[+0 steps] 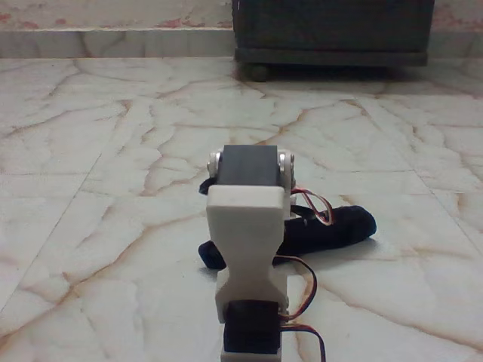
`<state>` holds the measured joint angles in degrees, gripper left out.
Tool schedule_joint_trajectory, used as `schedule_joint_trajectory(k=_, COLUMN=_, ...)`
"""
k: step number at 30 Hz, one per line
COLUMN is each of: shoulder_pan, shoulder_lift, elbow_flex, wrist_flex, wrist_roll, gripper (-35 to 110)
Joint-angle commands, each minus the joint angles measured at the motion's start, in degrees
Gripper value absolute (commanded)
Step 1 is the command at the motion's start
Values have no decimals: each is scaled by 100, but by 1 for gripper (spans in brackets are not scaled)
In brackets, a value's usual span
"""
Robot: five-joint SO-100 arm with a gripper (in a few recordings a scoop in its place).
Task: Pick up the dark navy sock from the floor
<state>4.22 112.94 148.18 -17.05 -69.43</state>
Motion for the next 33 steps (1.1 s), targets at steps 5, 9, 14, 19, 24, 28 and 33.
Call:
schedule_joint_trajectory(k=5, shoulder_pan=35, shoulder_lift=-1143, elbow_flex=-1362, wrist_flex=387, wrist_roll=756, gripper=0)
schedule_joint_trajectory(k=9, shoulder_pan=62, shoulder_lift=-1960, elbow_flex=-2171, wrist_flex=712, wrist_roll=1125, gripper=0)
schedule_joint_trajectory(k=14, shoulder_pan=105, shoulder_lift=-2830, elbow_flex=-2927, wrist_flex=993, wrist_roll=1775, gripper=0)
schedule_joint_trajectory(k=19, shoulder_pan=35, shoulder_lift=-3560, elbow_flex=-4641, wrist_flex=2496, wrist_roll=3357, gripper=0)
schedule_joint_trajectory(k=24, shoulder_pan=9, shoulder_lift=-4140, elbow_flex=-5634, wrist_flex=3709, wrist_roll=4526, gripper=0)
schedule_joint_trajectory(k=28, shoulder_pan=0, shoulder_lift=-4931, elbow_flex=-6785, wrist_flex=4658, wrist_roll=5414, gripper=0)
schedule_joint_trajectory(k=33, shoulder_pan=0, shoulder_lift=-5783, elbow_flex=-7954, wrist_flex=5414, wrist_roll=6179, gripper=2)
